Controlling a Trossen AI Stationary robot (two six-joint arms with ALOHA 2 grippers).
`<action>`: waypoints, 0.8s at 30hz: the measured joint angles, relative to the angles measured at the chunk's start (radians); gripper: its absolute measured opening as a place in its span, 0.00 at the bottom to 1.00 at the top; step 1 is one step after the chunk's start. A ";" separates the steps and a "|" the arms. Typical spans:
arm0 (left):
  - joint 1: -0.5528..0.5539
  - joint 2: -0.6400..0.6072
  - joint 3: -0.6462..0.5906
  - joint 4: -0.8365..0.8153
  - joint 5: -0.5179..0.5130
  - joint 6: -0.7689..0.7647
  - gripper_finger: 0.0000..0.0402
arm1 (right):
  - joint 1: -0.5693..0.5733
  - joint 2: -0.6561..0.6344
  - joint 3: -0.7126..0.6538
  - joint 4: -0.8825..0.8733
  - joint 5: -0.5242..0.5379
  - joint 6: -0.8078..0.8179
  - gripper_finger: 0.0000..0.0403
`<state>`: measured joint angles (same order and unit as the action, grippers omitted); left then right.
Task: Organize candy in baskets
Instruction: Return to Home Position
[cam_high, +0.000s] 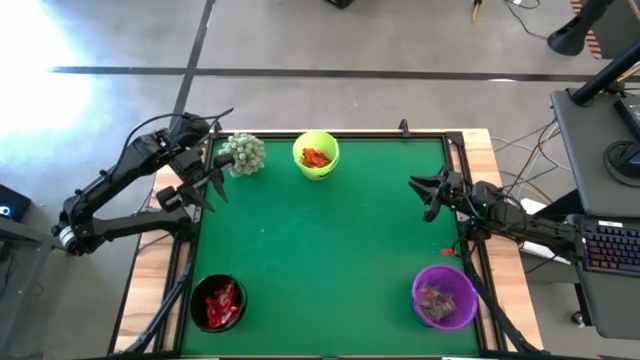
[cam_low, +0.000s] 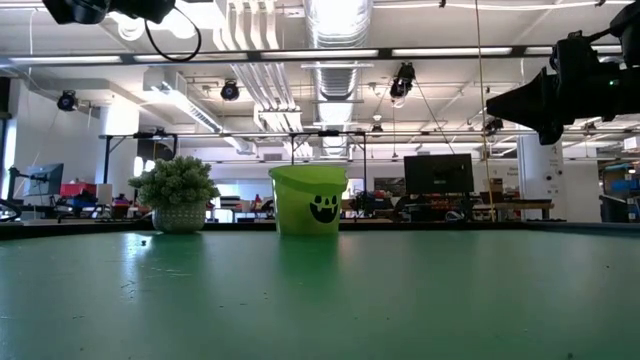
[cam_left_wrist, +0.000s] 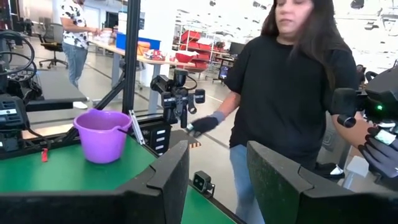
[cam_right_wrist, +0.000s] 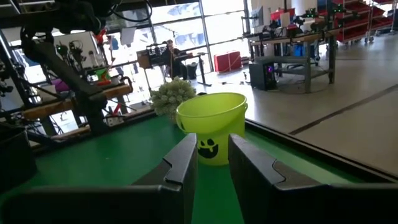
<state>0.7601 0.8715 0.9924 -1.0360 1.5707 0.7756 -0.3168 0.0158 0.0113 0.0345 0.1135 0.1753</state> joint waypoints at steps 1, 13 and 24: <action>0.000 0.000 0.000 0.000 0.000 0.002 0.36 | 0.000 0.000 0.000 0.000 0.000 0.000 0.20; 0.000 0.020 0.000 0.005 0.000 0.201 0.36 | 0.000 0.000 0.000 0.000 0.000 0.000 0.20; 0.000 0.132 0.000 0.004 0.000 0.097 0.36 | 0.000 0.000 -0.001 0.001 0.000 0.000 0.20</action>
<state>0.7597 1.0030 0.9924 -1.0321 1.5707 0.8729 -0.3168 0.0158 0.0105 0.0353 0.1135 0.1753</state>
